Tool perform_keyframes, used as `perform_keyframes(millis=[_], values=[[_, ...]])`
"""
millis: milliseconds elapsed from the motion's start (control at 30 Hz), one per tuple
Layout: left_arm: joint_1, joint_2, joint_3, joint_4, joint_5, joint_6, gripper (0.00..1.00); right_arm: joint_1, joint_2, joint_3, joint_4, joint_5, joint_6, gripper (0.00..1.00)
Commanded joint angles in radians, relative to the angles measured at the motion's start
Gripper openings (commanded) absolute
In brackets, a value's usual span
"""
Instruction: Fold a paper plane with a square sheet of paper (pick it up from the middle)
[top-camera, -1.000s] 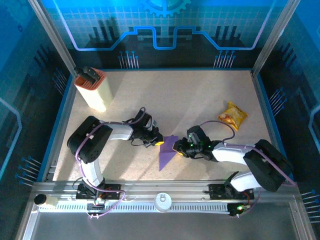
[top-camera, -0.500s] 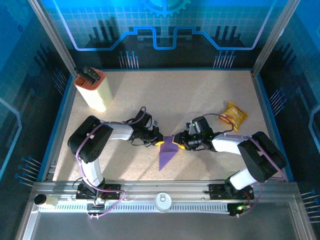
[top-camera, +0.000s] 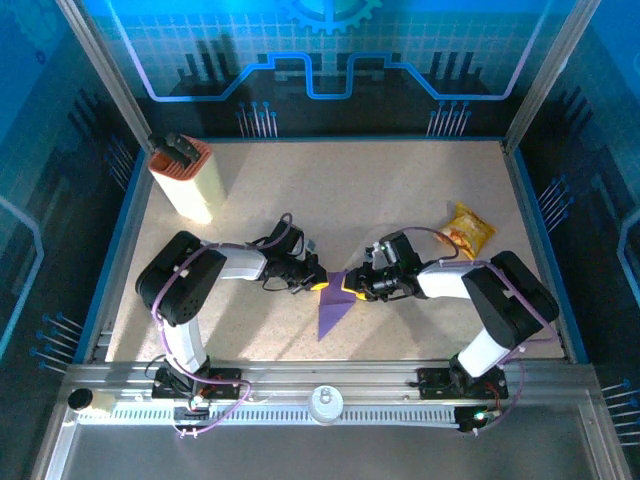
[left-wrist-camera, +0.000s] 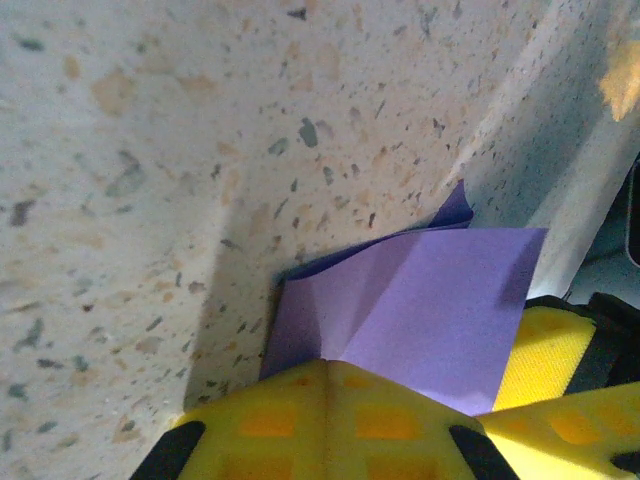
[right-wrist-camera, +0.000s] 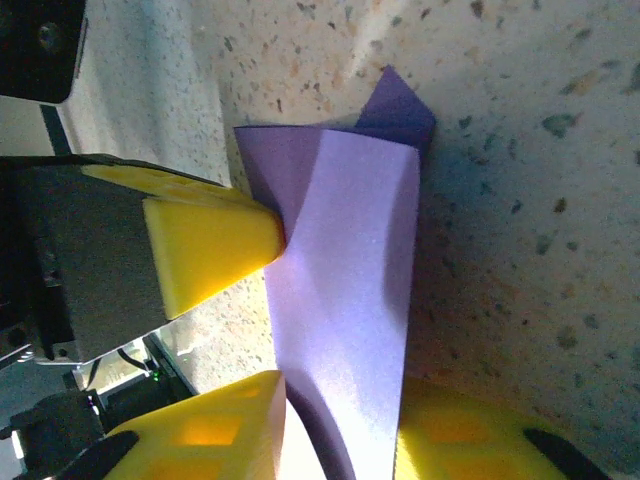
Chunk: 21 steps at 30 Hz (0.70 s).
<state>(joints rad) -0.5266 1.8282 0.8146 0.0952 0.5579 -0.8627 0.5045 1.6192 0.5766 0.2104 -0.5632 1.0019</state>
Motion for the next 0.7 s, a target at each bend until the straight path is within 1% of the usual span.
perform_keyframes(millis=[0, 100, 167, 300, 367, 433, 533, 600, 667], values=[[-0.005, 0.026, -0.006, -0.02, -0.011, -0.002, 0.01, -0.015, 0.027, 0.028, 0.016, -0.044, -0.015, 0.27], [-0.006, 0.022, -0.005, -0.028, -0.013, 0.0, 0.01, -0.017, 0.023, 0.025, 0.009, -0.036, -0.016, 0.27], [-0.005, 0.018, -0.005, -0.029, -0.01, 0.001, 0.01, -0.018, 0.024, 0.025, 0.006, -0.034, -0.021, 0.25], [-0.005, -0.001, -0.002, -0.037, -0.008, 0.002, 0.03, -0.02, 0.031, 0.026, 0.012, -0.039, -0.02, 0.1], [-0.006, -0.031, -0.002, -0.038, -0.011, 0.002, 0.09, -0.02, 0.025, 0.019, 0.027, -0.035, -0.006, 0.06], [-0.008, -0.078, -0.003, -0.046, -0.026, 0.008, 0.13, -0.021, 0.008, 0.004, 0.049, -0.021, 0.027, 0.06], [-0.014, -0.175, -0.029, -0.015, -0.041, 0.04, 0.21, -0.03, -0.033, -0.037, 0.106, 0.02, 0.115, 0.03], [-0.042, -0.255, -0.056, 0.003, -0.08, 0.104, 0.25, -0.044, -0.066, -0.082, 0.172, 0.053, 0.195, 0.02], [-0.085, -0.324, -0.066, -0.056, -0.164, 0.191, 0.26, -0.049, -0.094, -0.113, 0.209, 0.088, 0.254, 0.02]])
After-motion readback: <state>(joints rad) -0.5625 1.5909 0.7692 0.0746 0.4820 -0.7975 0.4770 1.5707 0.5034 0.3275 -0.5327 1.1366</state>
